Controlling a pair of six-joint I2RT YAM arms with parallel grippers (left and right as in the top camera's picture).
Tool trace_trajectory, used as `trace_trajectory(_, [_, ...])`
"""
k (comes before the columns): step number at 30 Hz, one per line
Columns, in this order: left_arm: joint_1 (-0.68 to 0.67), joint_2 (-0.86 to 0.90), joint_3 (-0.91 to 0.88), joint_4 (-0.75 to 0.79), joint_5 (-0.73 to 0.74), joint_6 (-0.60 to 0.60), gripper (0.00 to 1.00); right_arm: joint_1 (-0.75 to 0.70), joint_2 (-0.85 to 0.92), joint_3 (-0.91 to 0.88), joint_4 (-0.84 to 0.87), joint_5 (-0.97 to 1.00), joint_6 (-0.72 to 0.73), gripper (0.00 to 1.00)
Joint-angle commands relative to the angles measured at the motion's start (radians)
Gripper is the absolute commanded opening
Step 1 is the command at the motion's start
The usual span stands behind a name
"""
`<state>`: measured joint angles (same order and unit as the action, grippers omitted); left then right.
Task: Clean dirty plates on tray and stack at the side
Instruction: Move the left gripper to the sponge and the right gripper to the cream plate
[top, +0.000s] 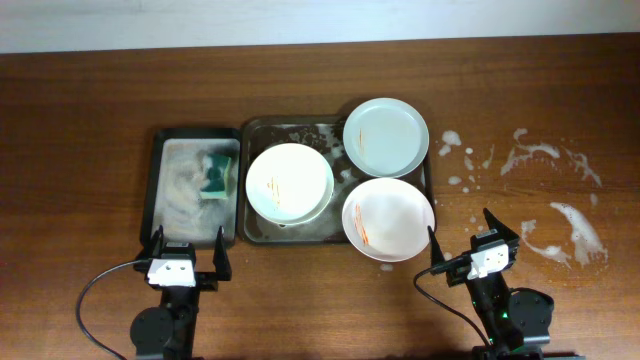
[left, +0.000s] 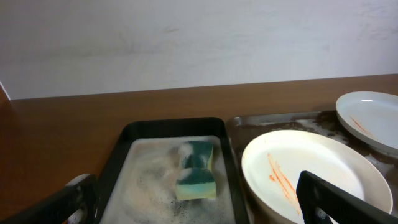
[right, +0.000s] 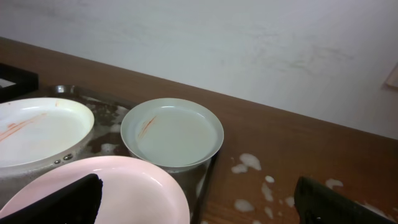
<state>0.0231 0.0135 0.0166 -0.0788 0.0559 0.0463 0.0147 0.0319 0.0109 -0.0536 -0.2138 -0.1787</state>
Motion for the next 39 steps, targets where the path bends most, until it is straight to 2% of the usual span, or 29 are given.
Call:
trace_trajectory(1, [0.003,-0.002,-0.008,0.002,0.004,0.016,0.99,0.006,-0.006,-0.005,-0.006,-0.002,0.011,0.98])
trace_trajectory(21, [0.003,-0.002,-0.008,0.002,0.004,0.016,0.99,0.005,-0.006,-0.005,0.004,0.025,0.011,0.98])
trace_trajectory(26, [0.003,-0.002,-0.008,0.004,0.004,0.016,0.99,0.005,-0.006,-0.005,0.091,-0.095,0.011,0.98])
trace_trajectory(27, [0.003,-0.002,-0.007,0.005,0.029,0.0,0.99,0.005,-0.006,-0.005,0.121,-0.143,0.011,0.98])
trace_trajectory(30, [0.003,-0.002,-0.005,0.068,0.248,-0.034,0.99,0.005,-0.006,0.011,0.219,-0.208,0.13,0.98])
trace_trajectory(32, [0.003,0.0,0.044,0.066,0.256,-0.034,0.99,0.005,-0.006,0.057,0.217,-0.269,0.132,0.98])
trace_trajectory(34, [0.003,0.055,0.169,0.024,0.256,-0.03,0.99,0.005,-0.006,0.14,0.211,-0.319,0.141,0.98])
trace_trajectory(37, [0.003,0.289,0.394,-0.085,0.26,-0.017,0.99,0.005,0.016,0.249,0.206,-0.39,0.181,0.98])
trace_trajectory(39, [0.003,0.451,0.534,-0.146,0.275,-0.005,0.99,0.005,0.109,0.345,0.177,-0.456,0.2,0.98])
